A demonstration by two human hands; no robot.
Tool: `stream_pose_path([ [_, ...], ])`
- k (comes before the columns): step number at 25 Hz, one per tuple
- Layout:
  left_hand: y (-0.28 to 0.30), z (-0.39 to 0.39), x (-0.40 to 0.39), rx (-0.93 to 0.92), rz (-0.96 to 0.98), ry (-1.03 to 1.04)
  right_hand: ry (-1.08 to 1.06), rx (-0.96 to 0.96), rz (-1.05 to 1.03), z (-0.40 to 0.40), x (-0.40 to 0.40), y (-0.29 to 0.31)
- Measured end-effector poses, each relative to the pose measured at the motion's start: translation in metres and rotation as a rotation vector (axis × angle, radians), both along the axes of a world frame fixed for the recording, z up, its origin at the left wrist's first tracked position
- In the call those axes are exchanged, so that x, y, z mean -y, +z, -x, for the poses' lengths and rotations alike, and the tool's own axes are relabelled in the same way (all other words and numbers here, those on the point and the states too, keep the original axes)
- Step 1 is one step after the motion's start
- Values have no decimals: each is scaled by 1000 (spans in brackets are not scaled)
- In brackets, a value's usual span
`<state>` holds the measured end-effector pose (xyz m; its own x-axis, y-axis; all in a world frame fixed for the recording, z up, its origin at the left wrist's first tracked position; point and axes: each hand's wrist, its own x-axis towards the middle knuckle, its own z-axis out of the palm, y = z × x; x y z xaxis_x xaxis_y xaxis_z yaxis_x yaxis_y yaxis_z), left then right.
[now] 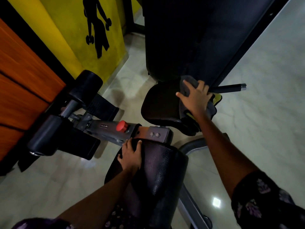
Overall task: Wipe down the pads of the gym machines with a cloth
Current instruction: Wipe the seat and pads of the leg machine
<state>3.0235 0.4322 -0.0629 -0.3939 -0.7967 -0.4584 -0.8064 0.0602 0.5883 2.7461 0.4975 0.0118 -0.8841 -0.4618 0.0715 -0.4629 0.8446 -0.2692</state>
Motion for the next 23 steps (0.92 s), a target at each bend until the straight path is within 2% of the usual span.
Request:
stream_pose_path([
  [3, 1, 1, 1, 11, -4, -6, 75, -57, -69, -35, -7, 5],
  [7, 6, 2, 1, 3, -36, -14, 316, -146, -214, -77, -19, 6],
  [10, 13, -5, 4, -41, -114, -58, 466, -127, -360, -86, -26, 23],
  [13, 26, -21, 25, -126, -182, -214, 592, -39, -465, -86, -22, 51],
  [18, 66, -79, 64, -203, -62, -273, 777, -107, -486, -141, 14, 85],
  [23, 82, -155, 89, -232, 10, -136, 948, -142, -484, -219, 69, 104],
])
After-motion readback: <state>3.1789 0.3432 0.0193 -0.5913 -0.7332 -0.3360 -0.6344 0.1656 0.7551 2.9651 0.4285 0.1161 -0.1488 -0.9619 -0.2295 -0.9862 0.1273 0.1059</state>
